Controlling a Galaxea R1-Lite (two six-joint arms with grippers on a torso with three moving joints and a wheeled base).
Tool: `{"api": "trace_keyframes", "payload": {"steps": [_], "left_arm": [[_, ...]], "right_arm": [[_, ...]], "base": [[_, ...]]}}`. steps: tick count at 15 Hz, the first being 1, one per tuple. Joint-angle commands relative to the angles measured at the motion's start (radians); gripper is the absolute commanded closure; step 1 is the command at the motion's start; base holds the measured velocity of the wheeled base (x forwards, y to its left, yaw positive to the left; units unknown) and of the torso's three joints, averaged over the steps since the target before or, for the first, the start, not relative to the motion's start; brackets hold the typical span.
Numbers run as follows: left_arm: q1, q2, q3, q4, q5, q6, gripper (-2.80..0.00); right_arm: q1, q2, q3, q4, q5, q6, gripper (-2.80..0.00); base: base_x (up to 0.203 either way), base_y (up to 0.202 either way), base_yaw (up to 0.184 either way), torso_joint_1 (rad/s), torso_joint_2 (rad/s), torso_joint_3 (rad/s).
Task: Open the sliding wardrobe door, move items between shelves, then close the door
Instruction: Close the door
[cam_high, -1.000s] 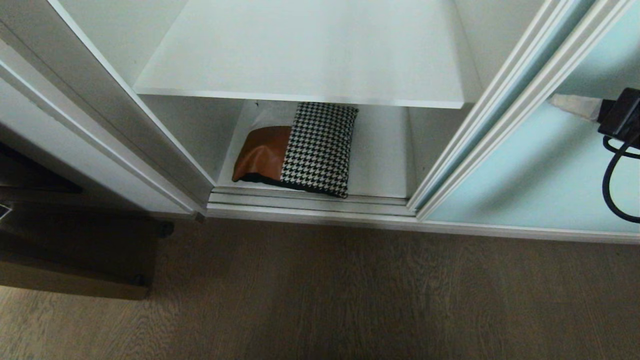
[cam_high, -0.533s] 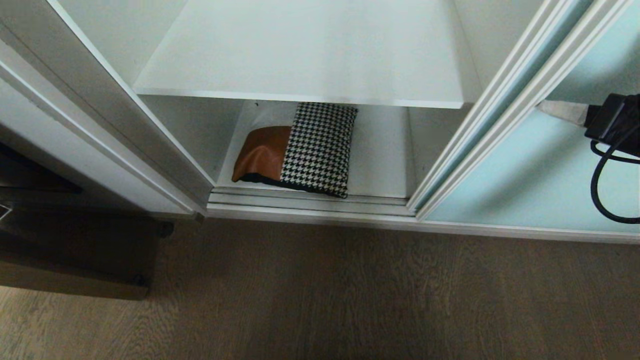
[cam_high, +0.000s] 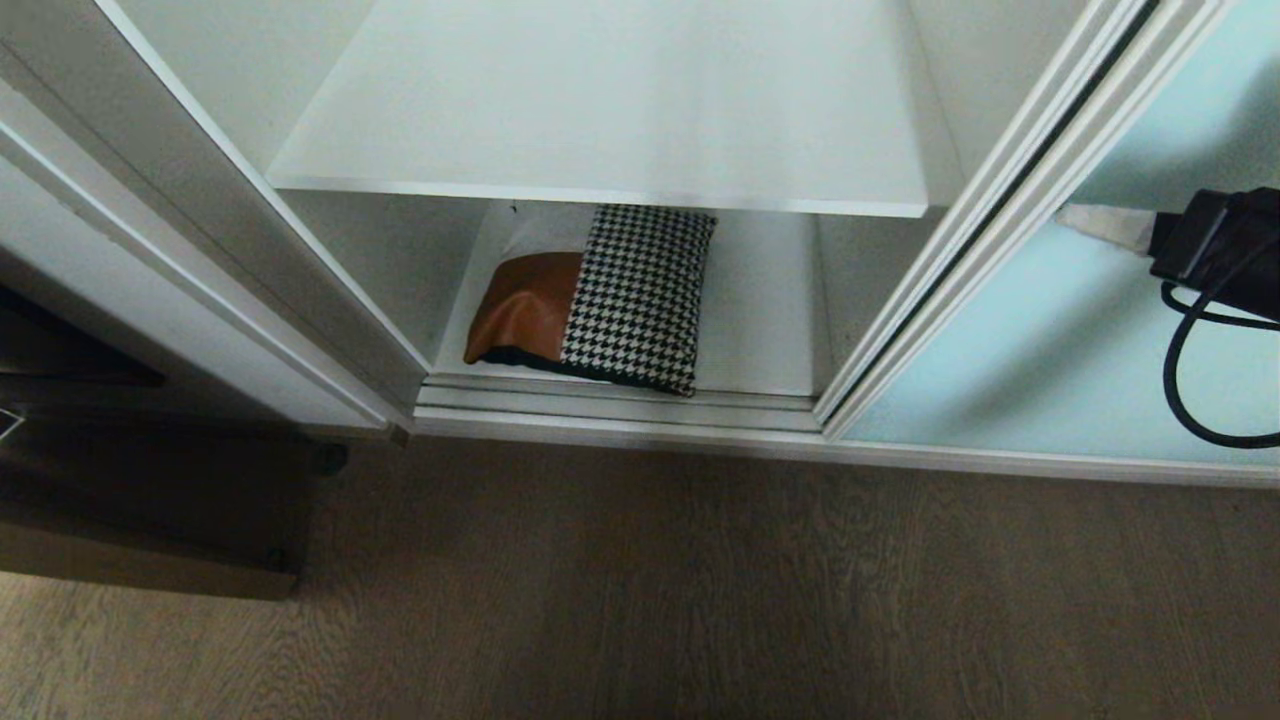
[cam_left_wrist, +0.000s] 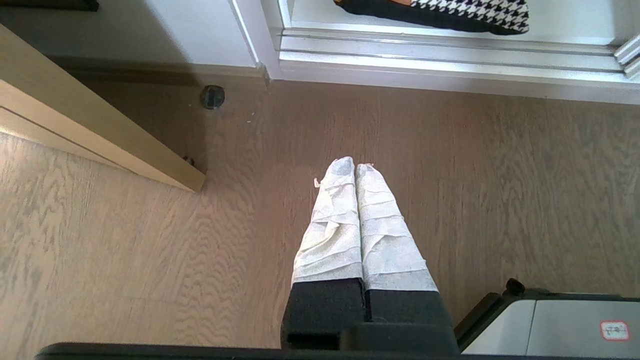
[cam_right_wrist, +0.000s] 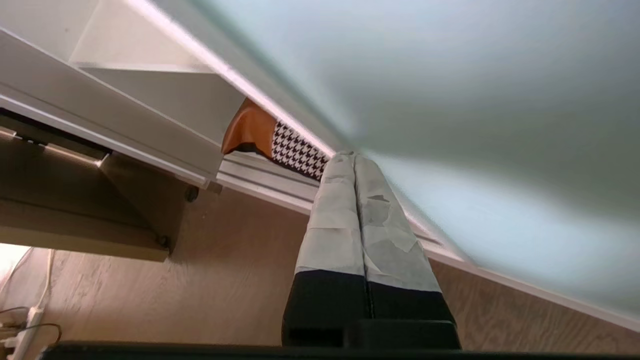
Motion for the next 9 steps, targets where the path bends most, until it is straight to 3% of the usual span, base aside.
{"api": "trace_keyframes", "payload": {"steps": [1,9], "left_arm": [[0.0,0.002,0.002,0.0,0.0,0.0,0.0],[0.0,0.002,0.002,0.0,0.0,0.0,0.0]], "right_arm": [[0.028,-0.001,-0.004,-0.003,0.003,0.001,0.0],[0.217,0.055,-0.04,-0.01,-0.095,-0.004,0.0]], "base": [[0.0,0.0,0.0,0.0,0.0,0.0],[0.0,0.0,0.0,0.0,0.0,0.0]]}}
